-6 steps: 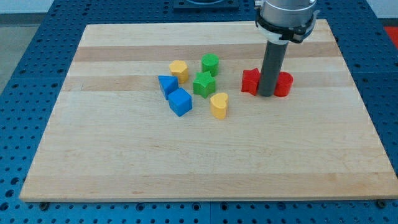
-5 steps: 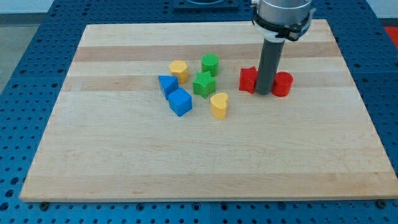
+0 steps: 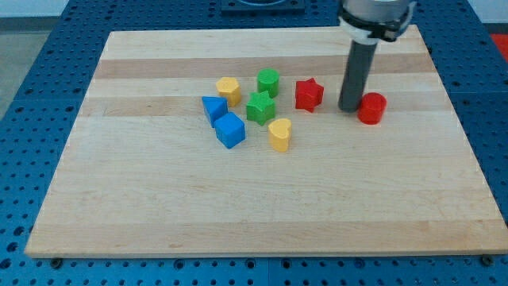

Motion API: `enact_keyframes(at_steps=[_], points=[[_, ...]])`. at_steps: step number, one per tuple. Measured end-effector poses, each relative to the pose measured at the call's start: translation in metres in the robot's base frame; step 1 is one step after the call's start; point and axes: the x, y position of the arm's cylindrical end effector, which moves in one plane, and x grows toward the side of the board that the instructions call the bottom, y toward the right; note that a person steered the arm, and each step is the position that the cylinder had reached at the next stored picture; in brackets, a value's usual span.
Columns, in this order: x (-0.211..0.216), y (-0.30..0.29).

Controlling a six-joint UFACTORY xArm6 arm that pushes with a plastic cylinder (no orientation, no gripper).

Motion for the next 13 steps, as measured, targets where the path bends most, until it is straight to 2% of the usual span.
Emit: enact_keyframes(at_steps=[2,5,9,13], points=[[-0.035,0.008],[-0.019,-0.015],[-0.019,-0.043],[-0.044,0.063]])
